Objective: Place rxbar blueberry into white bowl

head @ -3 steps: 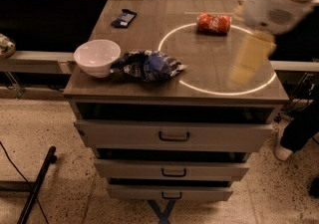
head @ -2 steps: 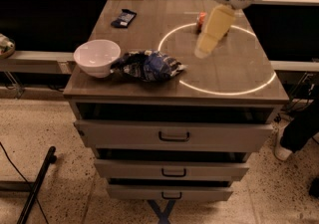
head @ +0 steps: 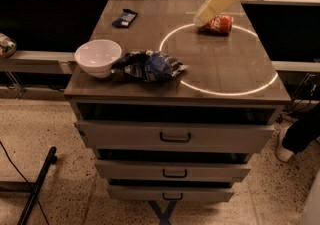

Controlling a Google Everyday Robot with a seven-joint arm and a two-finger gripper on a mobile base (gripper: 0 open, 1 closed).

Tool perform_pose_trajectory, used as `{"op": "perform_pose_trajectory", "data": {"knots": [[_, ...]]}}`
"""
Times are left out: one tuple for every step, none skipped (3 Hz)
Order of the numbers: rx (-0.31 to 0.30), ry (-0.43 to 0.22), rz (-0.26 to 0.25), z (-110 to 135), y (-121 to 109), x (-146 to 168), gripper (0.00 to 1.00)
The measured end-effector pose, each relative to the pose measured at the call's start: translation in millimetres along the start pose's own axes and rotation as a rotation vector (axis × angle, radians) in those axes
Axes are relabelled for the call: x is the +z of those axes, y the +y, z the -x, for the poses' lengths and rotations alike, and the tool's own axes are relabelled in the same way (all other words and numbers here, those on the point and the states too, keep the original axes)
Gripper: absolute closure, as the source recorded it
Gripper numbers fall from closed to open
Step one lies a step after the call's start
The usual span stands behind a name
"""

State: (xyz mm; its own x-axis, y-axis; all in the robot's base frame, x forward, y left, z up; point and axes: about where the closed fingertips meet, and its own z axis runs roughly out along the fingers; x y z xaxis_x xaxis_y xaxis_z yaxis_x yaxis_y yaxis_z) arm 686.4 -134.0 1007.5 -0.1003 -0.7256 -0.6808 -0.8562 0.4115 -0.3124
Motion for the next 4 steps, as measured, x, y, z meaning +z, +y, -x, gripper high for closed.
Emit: {"op": "perform_pose_trajectory", "data": {"knots": [[0.091, -0.067, -0.117, 10.2, -33.1, 8.0, 0.0], [0.088, -0.073, -0.116, 12.2, -33.5, 9.6, 0.0], [0.072, -0.121, -0.043, 26.2, -25.6, 25.7, 0.0], [0.058, -0.18, -0.003, 52.0, -16.9, 57.3, 0.0]]}}
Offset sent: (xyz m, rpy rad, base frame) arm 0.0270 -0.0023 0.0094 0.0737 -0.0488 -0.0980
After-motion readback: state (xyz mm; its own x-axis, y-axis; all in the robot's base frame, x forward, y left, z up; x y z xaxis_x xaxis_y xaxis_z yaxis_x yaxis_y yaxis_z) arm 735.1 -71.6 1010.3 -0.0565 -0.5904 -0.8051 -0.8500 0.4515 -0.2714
